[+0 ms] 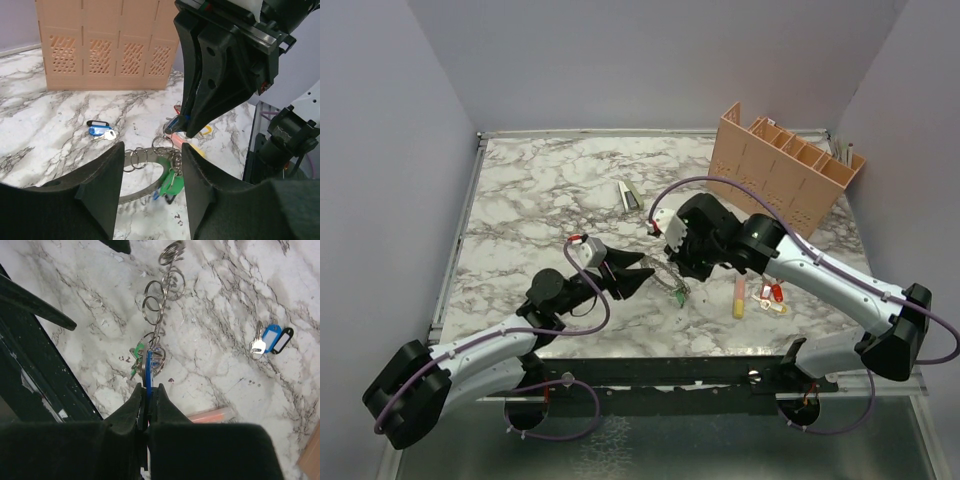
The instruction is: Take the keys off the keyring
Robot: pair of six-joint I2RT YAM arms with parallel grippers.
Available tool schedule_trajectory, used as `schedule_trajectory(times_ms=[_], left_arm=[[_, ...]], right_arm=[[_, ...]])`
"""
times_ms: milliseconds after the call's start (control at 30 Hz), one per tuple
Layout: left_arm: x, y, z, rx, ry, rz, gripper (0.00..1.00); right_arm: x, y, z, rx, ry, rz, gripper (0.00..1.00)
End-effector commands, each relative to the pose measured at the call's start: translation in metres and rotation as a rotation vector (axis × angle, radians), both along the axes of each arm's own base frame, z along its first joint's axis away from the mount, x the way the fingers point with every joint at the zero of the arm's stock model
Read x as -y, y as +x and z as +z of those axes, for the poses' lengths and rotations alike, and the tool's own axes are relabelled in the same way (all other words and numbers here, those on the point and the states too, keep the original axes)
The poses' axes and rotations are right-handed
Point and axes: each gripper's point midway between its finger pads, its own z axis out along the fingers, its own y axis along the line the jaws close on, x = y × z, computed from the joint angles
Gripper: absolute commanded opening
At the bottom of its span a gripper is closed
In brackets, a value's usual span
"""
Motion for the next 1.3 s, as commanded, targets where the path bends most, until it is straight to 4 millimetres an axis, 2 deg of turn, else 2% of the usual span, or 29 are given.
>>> schedule_trajectory(times_ms=[0, 267, 367, 500, 800, 1133, 1267], left_arm=[[-0.001, -0.009, -0.004, 0.005, -0.011, -0.016, 0.49], [0.005, -0.015, -0.012, -0.025, 0.001, -0.049, 0.45], [0.006, -0.016, -0.013, -0.026, 0.004, -0.055, 0.44], [0.006, -0.014, -0.017, -0.039, 0.014, -0.046, 0.36], [0.012, -0.015, -0.023, -0.062, 0.029, -0.072, 0.26], [0.015, -0.017, -0.024, -0.059, 0.037, -0.085, 0.26], [0.015, -0.016, -0.027, -0.067, 0.047, -0.076, 0.32]], right_arm=[[-0.007, 0.009, 0.012, 0.04, 0.119, -0.121, 0.0], [-0.016, 0.002, 0.002, -0.049, 0.154, -0.185, 0.0], [-0.015, 0.005, 0.0, -0.055, 0.157, -0.24, 0.0], [-0.018, 0.004, 0.001, -0.078, 0.178, -0.271, 0.01], [-0.022, 0.01, -0.002, -0.111, 0.179, -0.378, 0.0], [-0.028, 0.012, -0.002, -0.125, 0.178, -0.391, 0.01], [-0.028, 0.014, -0.001, -0.116, 0.175, -0.4, 0.01]])
